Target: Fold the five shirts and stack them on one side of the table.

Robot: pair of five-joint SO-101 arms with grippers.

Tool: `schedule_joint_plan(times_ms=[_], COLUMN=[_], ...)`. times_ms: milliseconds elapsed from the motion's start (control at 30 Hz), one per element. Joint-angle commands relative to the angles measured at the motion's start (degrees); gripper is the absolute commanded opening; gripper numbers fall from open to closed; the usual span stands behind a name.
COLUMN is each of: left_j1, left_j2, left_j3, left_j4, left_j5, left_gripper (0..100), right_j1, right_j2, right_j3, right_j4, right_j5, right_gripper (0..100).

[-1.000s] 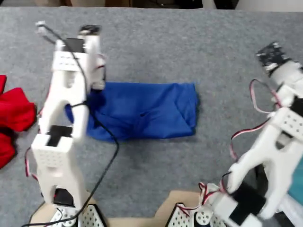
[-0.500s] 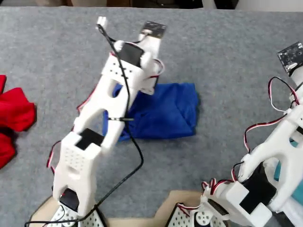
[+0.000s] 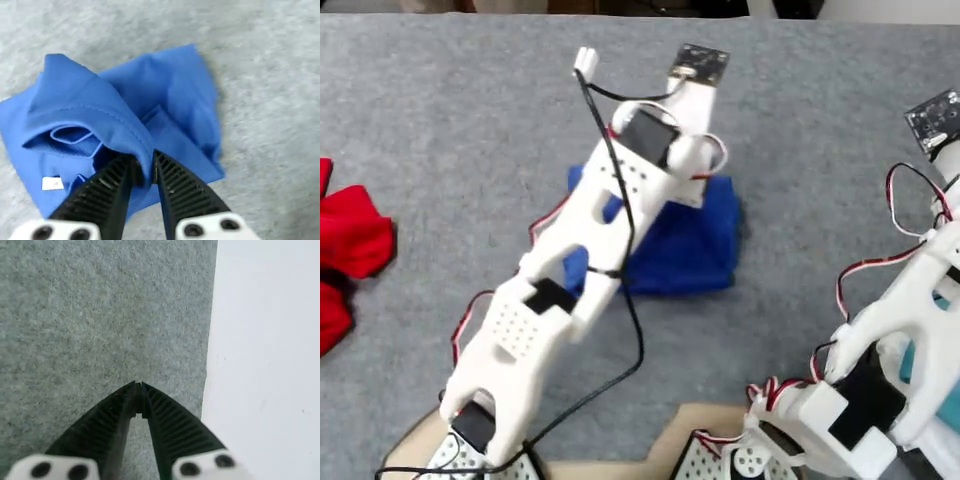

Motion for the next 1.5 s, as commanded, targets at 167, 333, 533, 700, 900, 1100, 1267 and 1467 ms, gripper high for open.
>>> schedule_joint_plan(times_ms=[167, 333, 533, 700, 900, 1100, 1267, 1467], left_j1=[3.4, 4.8, 6.7, 7.2, 6.1, -2.9, -14.8, -19.2], left_j2=[1.9, 3.7, 5.0, 7.6, 8.7, 7.3, 7.0, 10.2], left_j3=[-6.0, -6.3, -5.9, -6.2, -6.3, -11.2, -16.4, -8.1], left_j4=[-5.6, -9.0, -12.9, -14.2, -14.6, -13.0, -9.6, -7.6], left_j5=[4.4, 4.7, 4.7, 4.7, 6.8, 11.1, 10.3, 9.0], left_gripper=[2, 2, 2, 2, 13, 19, 13, 2], right_j1=[0.7, 0.7, 0.7, 0.7, 0.7, -3.6, -11.0, -26.1], right_j2=[-0.2, -0.1, -0.1, 0.0, 0.0, -0.1, -0.2, 0.0], right_j3=[-3.7, -3.6, -3.6, -3.6, -3.8, -6.6, -6.5, -9.0], right_j4=[-0.9, -0.9, -0.9, -0.9, 0.6, 10.4, 22.4, 29.7], right_j5=[0.6, 0.6, 0.6, 0.6, 0.6, 0.5, -2.5, -9.5], right_gripper=[0.5, 0.5, 0.5, 0.5, 0.8, 0.9, 0.6, 0.6])
